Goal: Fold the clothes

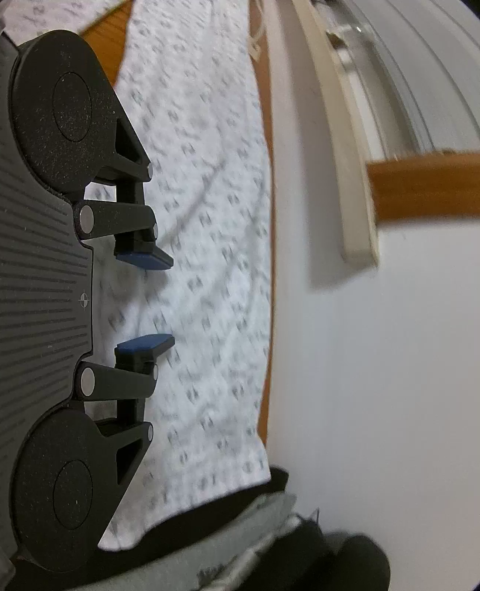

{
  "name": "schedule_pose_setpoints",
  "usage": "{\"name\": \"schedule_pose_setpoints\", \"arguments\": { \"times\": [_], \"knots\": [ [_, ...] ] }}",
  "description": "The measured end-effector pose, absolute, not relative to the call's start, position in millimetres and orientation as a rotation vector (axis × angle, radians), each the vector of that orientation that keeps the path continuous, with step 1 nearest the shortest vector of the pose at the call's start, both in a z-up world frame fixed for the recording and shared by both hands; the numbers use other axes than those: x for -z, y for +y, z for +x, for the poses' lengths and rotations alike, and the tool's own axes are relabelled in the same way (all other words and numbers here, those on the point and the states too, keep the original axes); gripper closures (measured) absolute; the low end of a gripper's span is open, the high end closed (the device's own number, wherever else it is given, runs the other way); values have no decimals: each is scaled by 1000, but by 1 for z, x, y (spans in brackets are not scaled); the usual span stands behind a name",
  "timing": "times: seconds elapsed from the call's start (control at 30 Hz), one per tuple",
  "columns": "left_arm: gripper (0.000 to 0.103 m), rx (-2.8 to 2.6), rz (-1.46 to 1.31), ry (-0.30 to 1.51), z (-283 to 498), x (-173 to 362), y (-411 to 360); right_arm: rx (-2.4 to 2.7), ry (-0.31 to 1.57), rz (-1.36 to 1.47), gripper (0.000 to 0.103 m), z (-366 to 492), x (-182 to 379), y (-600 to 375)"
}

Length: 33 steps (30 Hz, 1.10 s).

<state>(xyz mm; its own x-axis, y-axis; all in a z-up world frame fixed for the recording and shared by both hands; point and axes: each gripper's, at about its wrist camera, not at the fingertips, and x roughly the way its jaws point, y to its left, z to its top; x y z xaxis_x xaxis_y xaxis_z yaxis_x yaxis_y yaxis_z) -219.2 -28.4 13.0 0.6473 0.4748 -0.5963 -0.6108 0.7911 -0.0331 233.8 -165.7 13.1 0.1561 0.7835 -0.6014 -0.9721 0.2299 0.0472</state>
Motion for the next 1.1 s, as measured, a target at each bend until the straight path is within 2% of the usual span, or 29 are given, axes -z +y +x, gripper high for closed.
{"name": "schedule_pose_setpoints", "arguments": {
  "times": [0.3, 0.4, 0.5, 0.57, 0.6, 0.63, 0.87, 1.0, 1.1],
  "knots": [
    [85, -636, -250, 598, -236, -12, -44, -1341, 539, -402, 63, 233, -8, -195],
    [77, -628, -266, 595, -245, -24, -34, -1335, 530, -413, 61, 231, -8, -194],
    [76, -679, -230, 567, -252, -47, -7, -1329, 529, -414, 59, 231, -8, -193],
    [69, -678, -214, 581, -250, -55, 17, -1327, 529, -413, 59, 232, -8, -192],
    [60, -667, -204, 600, -246, -57, 29, -1325, 529, -413, 58, 232, -8, -192],
    [58, -662, -184, 627, -239, -55, 40, -1321, 530, -412, 56, 232, -8, -192],
    [58, -526, -152, 717, -214, -25, 84, -1279, 528, -407, 51, 232, -9, -192],
    [58, -491, -158, 705, -213, -20, 87, -1293, 498, -403, 59, 202, -22, -184],
    [59, -485, -155, 695, -212, -19, 88, -1389, 474, -428, 60, 151, -34, -163]
  ]
}}
